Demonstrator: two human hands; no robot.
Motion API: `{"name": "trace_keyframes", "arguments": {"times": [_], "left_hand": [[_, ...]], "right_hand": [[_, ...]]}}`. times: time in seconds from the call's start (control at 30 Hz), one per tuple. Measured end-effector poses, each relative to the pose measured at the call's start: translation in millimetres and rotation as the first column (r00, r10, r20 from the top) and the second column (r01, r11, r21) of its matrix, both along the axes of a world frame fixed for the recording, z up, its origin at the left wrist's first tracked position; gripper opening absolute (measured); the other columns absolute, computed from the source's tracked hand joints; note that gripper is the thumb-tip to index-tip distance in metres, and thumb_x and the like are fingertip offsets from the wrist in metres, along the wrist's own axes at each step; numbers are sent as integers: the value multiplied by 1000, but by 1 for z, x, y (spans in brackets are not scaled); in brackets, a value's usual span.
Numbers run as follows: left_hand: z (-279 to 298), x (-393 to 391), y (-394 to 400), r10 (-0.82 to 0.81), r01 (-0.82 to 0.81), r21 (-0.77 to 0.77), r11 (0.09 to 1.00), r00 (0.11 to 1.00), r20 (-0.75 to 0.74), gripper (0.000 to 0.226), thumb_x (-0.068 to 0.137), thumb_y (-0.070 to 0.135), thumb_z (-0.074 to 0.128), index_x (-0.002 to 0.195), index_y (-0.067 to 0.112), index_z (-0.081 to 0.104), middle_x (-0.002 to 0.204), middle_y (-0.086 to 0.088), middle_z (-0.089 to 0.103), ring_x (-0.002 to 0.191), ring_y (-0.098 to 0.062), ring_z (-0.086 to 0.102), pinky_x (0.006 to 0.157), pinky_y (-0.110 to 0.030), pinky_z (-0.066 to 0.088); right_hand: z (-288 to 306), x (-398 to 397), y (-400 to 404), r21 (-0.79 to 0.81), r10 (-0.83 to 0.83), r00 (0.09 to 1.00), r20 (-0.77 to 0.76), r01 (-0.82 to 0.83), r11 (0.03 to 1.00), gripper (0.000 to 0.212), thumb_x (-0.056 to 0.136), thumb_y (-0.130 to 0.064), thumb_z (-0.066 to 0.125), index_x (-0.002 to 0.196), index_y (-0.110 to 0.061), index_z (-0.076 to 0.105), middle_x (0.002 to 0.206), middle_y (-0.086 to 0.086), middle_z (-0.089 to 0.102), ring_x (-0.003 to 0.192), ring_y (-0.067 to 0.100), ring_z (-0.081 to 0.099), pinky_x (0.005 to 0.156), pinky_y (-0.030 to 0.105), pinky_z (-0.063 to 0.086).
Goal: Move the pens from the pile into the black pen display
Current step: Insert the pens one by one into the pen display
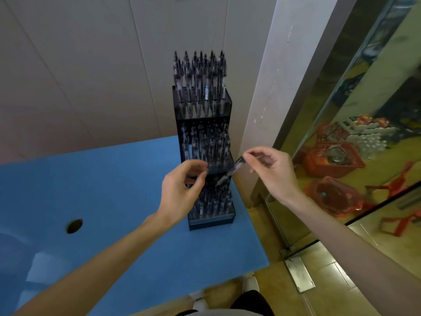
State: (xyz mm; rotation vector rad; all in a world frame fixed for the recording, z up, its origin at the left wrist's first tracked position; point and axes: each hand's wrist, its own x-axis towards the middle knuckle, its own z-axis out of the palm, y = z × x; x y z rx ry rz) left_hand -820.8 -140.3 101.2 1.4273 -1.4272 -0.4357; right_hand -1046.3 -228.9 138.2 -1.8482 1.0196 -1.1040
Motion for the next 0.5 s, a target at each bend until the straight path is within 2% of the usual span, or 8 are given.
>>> {"name": "trace_keyframes", "arguments": {"times": [0.13, 0.23, 0.3, 0.4, 0.5], "left_hand": [[-21, 7, 6, -5, -3, 29, 1000, 965, 263, 18, 97, 18, 65, 112, 27, 69, 105, 22, 69, 93, 1, 66, 78, -30, 59], [-30, 7, 7, -19, 14, 16, 1000, 921, 389, 17, 96, 20, 65, 111, 28, 69, 109, 21, 67, 99, 0, 63, 82, -31, 56], [-36, 6, 6, -56, 52, 22, 998, 908, 415, 17, 96, 19, 66, 110, 27, 70, 113, 20, 66, 107, -2, 61, 90, -31, 50], [-44, 9, 7, -77, 74, 25, 997, 905, 418, 17, 96, 16, 66, 110, 24, 72, 116, 17, 66, 111, -2, 60, 94, -30, 47], [-49, 11, 11, -92, 90, 26, 996, 904, 418, 17, 96, 14, 66, 109, 23, 72, 117, 17, 65, 114, -2, 59, 97, -31, 47]], "right_hand": [[-15, -9, -2, -97, -94, 996, -2, 93, 991, 10, 95, -18, 70, 103, -14, 75, 91, -3, 74, 74, 13, 68, 65, 23, 54], [-28, -8, -6, -202, -113, 989, -95, 93, 975, 14, 95, -21, 71, 104, -11, 77, 92, -5, 73, 76, 11, 67, 66, 28, 56], [-36, -6, -8, -237, -96, 983, -154, 58, 970, 16, 94, -22, 71, 104, -11, 77, 92, -5, 72, 75, 10, 66, 65, 27, 56], [-47, -3, -10, -247, -61, 977, -203, 9, 969, 14, 93, -21, 72, 103, -13, 78, 92, -8, 71, 74, 9, 64, 65, 22, 53], [-60, 1, -11, -237, -39, 968, -247, -21, 971, 14, 93, -24, 73, 103, -15, 78, 93, -12, 69, 72, 8, 62, 63, 27, 55]]}}
